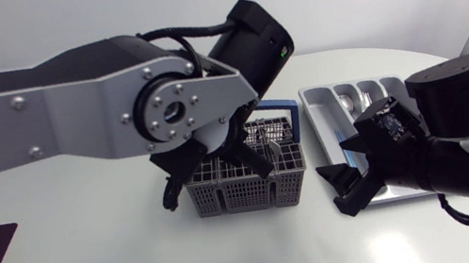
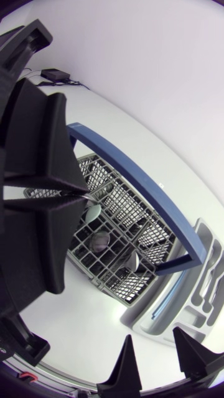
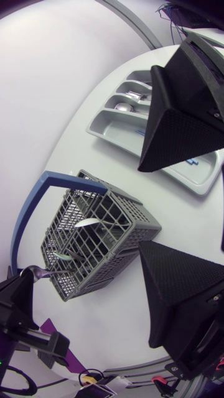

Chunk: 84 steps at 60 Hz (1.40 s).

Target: Unload the cutlery basket into the drawer organizer.

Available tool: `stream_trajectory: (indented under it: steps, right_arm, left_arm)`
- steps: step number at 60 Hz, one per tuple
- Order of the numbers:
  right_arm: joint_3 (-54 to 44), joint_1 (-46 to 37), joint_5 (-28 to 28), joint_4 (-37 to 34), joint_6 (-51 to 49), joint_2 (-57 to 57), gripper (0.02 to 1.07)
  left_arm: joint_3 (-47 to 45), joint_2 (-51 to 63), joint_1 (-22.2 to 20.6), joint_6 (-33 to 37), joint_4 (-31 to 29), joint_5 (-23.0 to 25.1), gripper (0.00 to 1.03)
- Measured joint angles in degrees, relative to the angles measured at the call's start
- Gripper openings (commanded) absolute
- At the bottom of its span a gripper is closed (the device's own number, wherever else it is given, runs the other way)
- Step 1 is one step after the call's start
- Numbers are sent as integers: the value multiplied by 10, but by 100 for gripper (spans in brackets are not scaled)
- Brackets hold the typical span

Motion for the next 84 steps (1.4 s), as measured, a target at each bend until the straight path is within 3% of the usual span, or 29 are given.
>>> stream_trajectory:
  steps: [19,29,45,60,75,84]
  right_arm:
    - [0,5,3,9,2,2,82]
    - [-26,18,3,48,2,-38,82]
    - [-40,78,13,90,-1,-107,82]
    - [-41,150,47,160,-38,-104,82]
    - [-41,168,65,220,-68,-41,81]
    - [-39,177,82,247,-75,5,67]
  left_arm:
    - [-45,-69,-25,33,49,-42,3]
    - [-62,-119,-30,37,76,-42,3]
    - [-52,-180,11,21,93,118,3]
    - [-21,-155,49,-26,59,269,3]
    - [2,-124,74,-50,39,342,3]
    - [10,-119,74,-57,39,363,3]
